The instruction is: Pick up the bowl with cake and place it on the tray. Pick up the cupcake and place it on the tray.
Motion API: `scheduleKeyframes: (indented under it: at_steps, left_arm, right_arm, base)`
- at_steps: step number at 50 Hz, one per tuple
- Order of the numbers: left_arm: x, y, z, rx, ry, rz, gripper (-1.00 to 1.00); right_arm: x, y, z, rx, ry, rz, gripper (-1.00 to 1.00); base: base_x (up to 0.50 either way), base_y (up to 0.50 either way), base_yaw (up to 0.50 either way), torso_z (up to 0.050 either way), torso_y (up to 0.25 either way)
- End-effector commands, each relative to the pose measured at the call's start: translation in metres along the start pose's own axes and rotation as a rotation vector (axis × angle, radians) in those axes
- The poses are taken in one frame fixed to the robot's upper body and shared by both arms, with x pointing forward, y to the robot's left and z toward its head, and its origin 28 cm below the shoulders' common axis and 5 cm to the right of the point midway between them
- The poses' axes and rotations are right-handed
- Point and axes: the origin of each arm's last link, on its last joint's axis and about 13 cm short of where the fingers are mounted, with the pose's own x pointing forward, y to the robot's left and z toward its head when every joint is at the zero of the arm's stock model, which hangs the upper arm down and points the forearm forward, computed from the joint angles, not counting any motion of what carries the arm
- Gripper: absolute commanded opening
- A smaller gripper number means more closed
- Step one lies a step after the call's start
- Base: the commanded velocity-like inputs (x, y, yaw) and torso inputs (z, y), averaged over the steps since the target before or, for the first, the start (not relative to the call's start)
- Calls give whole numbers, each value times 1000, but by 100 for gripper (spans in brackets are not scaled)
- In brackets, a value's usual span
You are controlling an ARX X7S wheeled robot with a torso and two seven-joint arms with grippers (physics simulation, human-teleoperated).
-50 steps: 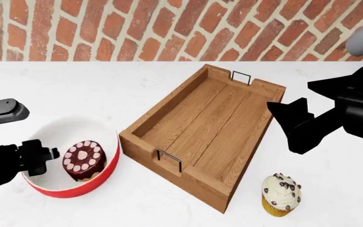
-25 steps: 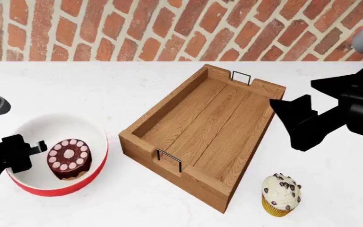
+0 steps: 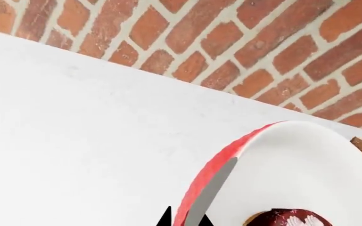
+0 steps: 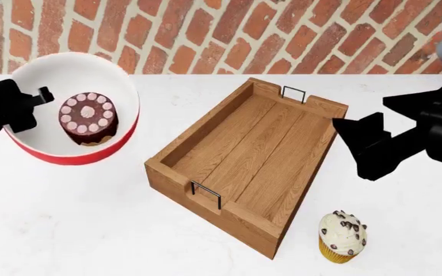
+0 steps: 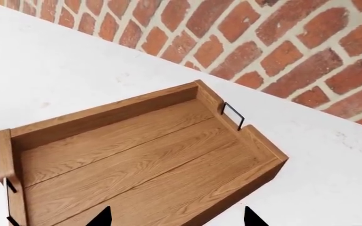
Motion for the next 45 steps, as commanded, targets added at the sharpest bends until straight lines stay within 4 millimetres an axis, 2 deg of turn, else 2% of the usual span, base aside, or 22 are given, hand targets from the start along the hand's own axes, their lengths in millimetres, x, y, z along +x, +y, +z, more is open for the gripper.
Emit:
scheduleKeyframes:
  at_steps: [1, 12, 28, 40, 45]
  left_arm:
    - [-4, -25, 34, -27, -110, -122, -100]
    - [11, -52, 38, 2, 50, -270, -100]
    - [20, -80, 47, -3, 122, -395, -100]
    - [48, -115, 52, 37, 167, -506, -100]
    - [58, -123, 56, 43, 166, -555, -100]
  right_arm:
    - [1, -1, 1, 7, -2, -7, 100]
    - [1, -2, 1, 12, -6, -9, 100]
    - [-4, -3, 2, 17, -21, -23, 100]
    - [-5, -5, -1, 26, -16, -34, 100]
    - [-6, -6, -2, 29, -16, -36, 100]
  base:
    - [0, 0, 0, 0, 0]
    - [0, 0, 0, 0, 1]
    - [0, 0, 0, 0, 1]
    - [0, 0, 0, 0, 1]
    - [0, 0, 0, 0, 0]
